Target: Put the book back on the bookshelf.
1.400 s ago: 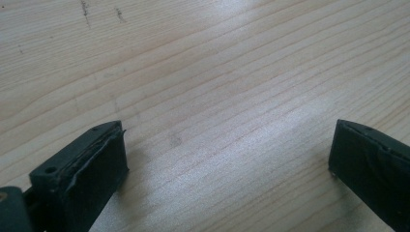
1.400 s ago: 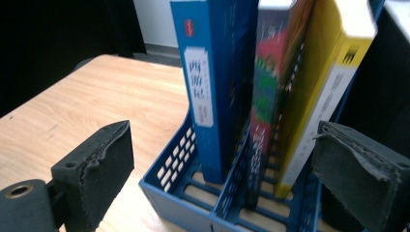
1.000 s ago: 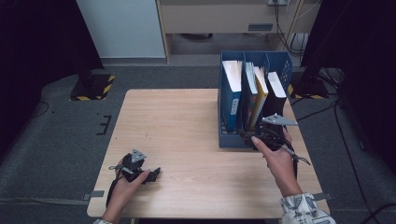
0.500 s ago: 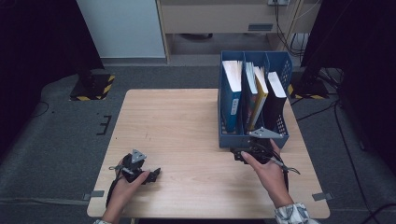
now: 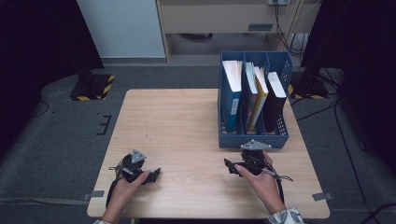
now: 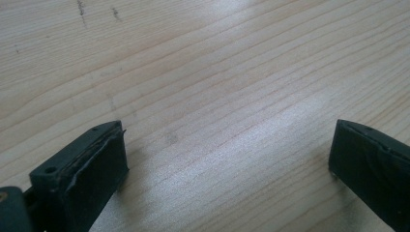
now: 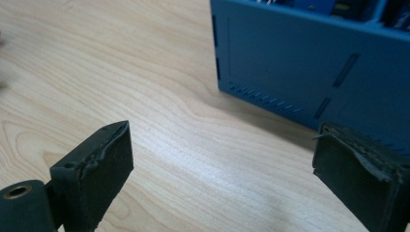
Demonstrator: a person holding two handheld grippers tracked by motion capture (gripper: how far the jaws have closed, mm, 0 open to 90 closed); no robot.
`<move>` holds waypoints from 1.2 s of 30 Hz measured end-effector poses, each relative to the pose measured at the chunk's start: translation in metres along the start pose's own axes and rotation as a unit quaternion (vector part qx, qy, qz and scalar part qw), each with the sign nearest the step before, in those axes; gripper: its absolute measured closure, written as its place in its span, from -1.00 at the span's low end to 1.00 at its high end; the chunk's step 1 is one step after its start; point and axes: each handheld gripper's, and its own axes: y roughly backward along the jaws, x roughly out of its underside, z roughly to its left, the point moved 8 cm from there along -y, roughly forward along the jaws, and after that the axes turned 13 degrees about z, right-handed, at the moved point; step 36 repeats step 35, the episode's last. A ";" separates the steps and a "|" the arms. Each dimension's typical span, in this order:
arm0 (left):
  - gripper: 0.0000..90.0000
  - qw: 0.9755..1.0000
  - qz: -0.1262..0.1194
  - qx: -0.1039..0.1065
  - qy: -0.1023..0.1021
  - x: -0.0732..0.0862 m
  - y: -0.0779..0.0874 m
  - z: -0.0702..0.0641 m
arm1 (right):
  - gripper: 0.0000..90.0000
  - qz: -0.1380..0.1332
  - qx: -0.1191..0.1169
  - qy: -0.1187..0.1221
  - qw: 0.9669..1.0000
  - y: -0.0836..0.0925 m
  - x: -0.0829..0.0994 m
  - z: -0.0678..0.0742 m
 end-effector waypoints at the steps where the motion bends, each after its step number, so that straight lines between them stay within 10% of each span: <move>1: -1.00 1.000 0.000 0.000 0.000 0.000 0.000 0.000 | -0.84 0.004 -0.002 0.001 1.000 -0.001 0.001 0.002; 21: -1.00 1.000 0.000 0.001 -0.001 0.000 0.000 0.000 | -0.83 0.075 0.011 0.018 0.997 -0.058 0.007 0.024; 36: -1.00 1.000 0.001 0.002 -0.004 -0.001 0.000 0.000 | -0.97 0.047 0.038 0.041 0.997 -0.071 0.006 0.027</move>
